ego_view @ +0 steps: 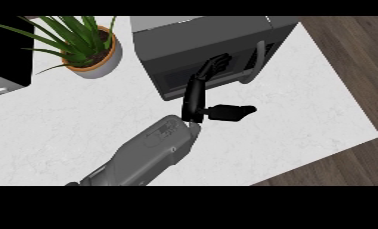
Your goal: Pick up the milk, place it into the microwave and close the microwave
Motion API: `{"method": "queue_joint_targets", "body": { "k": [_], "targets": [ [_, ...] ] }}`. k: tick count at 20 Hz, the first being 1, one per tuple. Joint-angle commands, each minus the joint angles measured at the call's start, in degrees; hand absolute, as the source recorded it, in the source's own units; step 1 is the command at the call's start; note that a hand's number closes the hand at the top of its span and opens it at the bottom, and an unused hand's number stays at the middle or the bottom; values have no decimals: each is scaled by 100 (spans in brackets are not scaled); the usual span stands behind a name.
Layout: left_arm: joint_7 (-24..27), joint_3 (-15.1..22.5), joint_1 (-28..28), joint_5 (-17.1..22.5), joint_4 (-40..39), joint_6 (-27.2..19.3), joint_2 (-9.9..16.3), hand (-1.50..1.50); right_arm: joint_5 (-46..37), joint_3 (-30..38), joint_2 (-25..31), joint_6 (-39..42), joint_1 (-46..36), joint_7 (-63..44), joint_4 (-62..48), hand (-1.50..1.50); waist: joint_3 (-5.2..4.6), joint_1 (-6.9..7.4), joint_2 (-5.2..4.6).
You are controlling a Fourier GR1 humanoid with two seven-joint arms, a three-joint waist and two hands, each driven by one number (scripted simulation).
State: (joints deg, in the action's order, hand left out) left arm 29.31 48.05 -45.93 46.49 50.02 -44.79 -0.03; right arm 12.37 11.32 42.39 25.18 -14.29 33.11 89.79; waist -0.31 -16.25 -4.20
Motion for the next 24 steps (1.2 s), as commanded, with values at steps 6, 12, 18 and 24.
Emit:
{"method": "queue_joint_targets", "body": {
  "k": [6,12,18,24],
  "targets": [
    [210,-344,-517,478,-364,-196,3,-150,-238,-23,94,-71,-240,63,-163,150,15,39,-131],
    [388,-270,-546,681,-446,-182,3,-150,-288,4,102,-125,-414,111,-265,150,20,40,-148],
    [599,-134,-512,809,-319,-73,3,-150,724,-253,-669,353,-362,-16,-723,-150,53,160,-246],
    [651,-125,-619,1002,-493,-69,3,-150,1116,-261,-635,695,-505,-248,-1080,-150,34,141,-237]
  ]
}}
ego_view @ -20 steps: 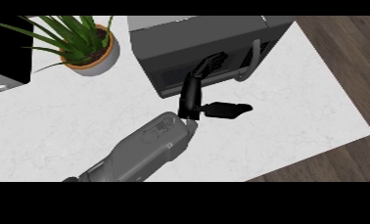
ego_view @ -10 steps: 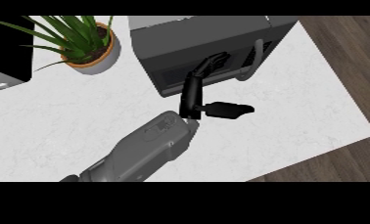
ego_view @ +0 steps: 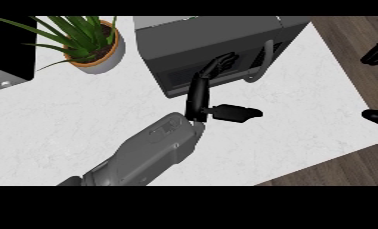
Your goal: Pick up the milk, place it into the microwave and close the microwave
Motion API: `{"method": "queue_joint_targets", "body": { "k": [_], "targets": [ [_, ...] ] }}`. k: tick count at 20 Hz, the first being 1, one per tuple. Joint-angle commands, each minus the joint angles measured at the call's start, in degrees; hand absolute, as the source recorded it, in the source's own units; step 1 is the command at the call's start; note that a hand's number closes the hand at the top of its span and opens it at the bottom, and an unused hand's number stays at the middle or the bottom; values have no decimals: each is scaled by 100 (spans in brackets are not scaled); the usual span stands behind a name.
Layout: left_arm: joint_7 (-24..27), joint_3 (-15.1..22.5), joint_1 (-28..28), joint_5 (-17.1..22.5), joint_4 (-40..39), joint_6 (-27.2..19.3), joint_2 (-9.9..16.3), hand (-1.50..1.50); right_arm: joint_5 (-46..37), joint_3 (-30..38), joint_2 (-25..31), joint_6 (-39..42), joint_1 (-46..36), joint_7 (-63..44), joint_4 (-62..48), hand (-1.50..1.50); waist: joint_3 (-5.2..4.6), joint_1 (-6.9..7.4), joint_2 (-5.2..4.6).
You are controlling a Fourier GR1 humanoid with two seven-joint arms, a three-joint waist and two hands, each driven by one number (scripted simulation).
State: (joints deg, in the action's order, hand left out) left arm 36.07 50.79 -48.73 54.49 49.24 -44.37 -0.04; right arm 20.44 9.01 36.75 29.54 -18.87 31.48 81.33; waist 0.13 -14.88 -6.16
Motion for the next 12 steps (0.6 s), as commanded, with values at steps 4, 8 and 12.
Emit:
{"method": "queue_joint_targets", "body": {
  "k": [4,8,12],
  "targets": [
    [42,-350,-390,290,-471,-127,3,-150,551,47,31,403,-203,-247,-423,-150,-12,-39,-25],
    [169,-366,-362,384,-528,-47,3,-150,733,66,107,563,-289,-351,-547,-150,-12,-68,-45],
    [250,-336,-396,482,-517,-71,3,-150,930,105,140,672,-376,-465,-762,-150,-1,-76,-39]
  ]
}}
